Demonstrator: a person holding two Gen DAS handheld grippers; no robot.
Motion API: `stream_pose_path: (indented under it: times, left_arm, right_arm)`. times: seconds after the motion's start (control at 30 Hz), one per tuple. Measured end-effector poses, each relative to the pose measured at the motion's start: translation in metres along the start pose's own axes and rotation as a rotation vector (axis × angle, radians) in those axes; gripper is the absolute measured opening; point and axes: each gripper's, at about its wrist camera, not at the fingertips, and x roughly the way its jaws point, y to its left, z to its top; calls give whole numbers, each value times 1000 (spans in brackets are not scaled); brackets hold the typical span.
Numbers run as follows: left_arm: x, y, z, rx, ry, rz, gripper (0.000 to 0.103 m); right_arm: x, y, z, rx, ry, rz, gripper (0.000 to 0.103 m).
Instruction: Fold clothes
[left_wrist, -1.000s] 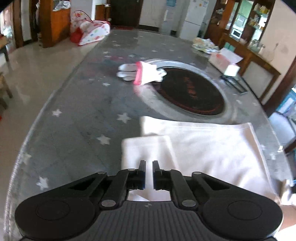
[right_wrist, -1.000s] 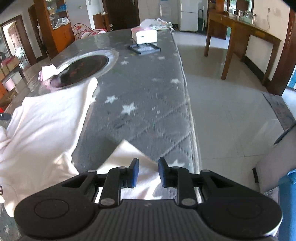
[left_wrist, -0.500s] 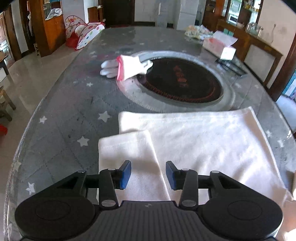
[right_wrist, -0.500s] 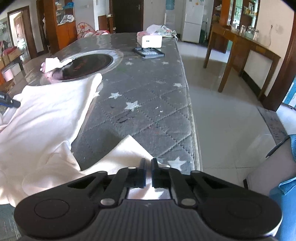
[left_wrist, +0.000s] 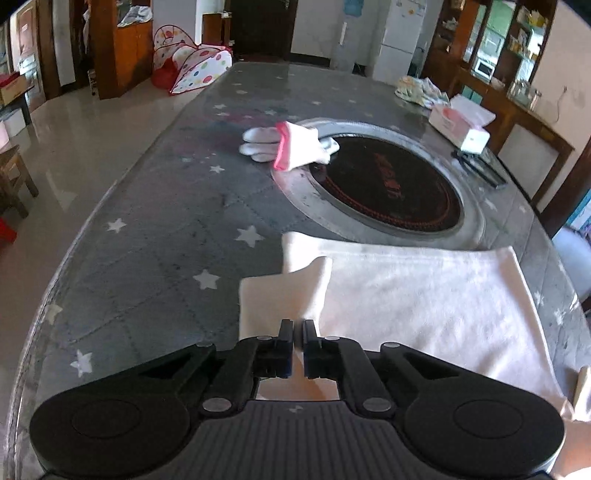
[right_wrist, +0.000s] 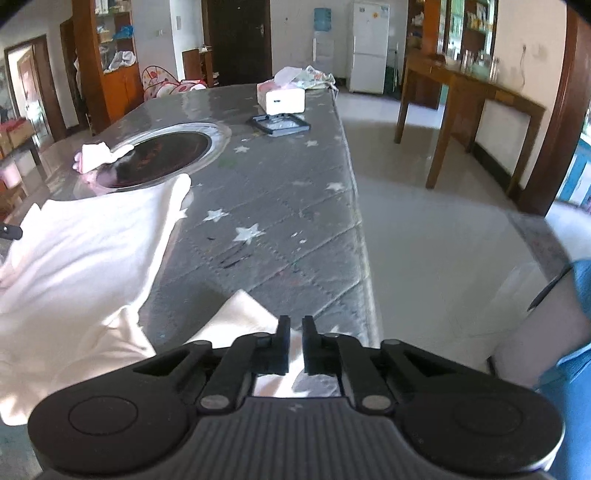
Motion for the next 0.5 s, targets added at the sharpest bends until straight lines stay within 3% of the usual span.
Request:
stream_pose_path:
  times: [0.13, 0.2, 0.37, 0.5]
  left_arm:
    - [-18, 13, 0, -31, -39, -10, 3]
    - [-28, 24, -1, -60, -55, -12, 3]
    - [-37, 26, -1, -73, -45, -57, 4]
    - [-25, -1, 1, -13, -21, -72, 18]
  right_arm:
    - [1, 2, -4, 14, 11, 18, 17]
    - [2, 3, -6, 10, 14, 14, 26]
    - [4, 7, -8, 12, 17, 14, 33]
    - [5, 10, -9, 7, 21, 16, 34]
